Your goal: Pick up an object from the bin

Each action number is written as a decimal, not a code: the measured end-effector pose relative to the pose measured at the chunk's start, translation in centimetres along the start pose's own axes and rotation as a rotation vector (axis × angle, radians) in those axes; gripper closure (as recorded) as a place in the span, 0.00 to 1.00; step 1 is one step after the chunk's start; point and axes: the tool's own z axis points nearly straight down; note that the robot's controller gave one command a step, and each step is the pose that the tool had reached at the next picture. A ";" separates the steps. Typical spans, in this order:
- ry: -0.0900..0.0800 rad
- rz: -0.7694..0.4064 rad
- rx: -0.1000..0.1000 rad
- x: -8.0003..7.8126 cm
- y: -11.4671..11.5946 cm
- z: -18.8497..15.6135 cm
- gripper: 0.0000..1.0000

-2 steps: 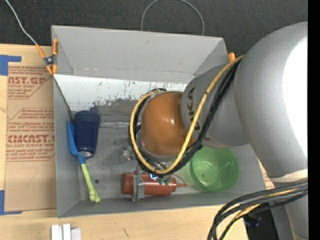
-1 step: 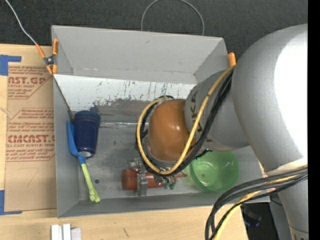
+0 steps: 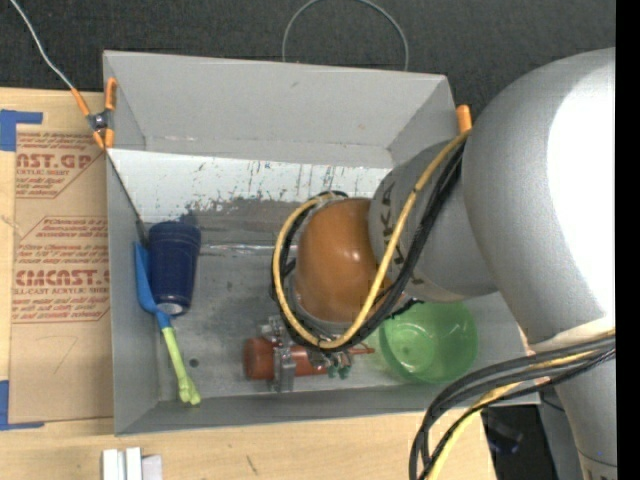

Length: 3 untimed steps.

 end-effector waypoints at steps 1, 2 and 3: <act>0.000 0.000 0.000 0.0 0.0 0.0 1.00; 0.000 0.000 0.000 0.0 0.0 0.0 1.00; -0.004 -0.012 0.000 0.0 -0.9 -7.6 1.00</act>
Offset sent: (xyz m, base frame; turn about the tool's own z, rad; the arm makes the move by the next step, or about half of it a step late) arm 0.0000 0.0000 0.0000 0.0000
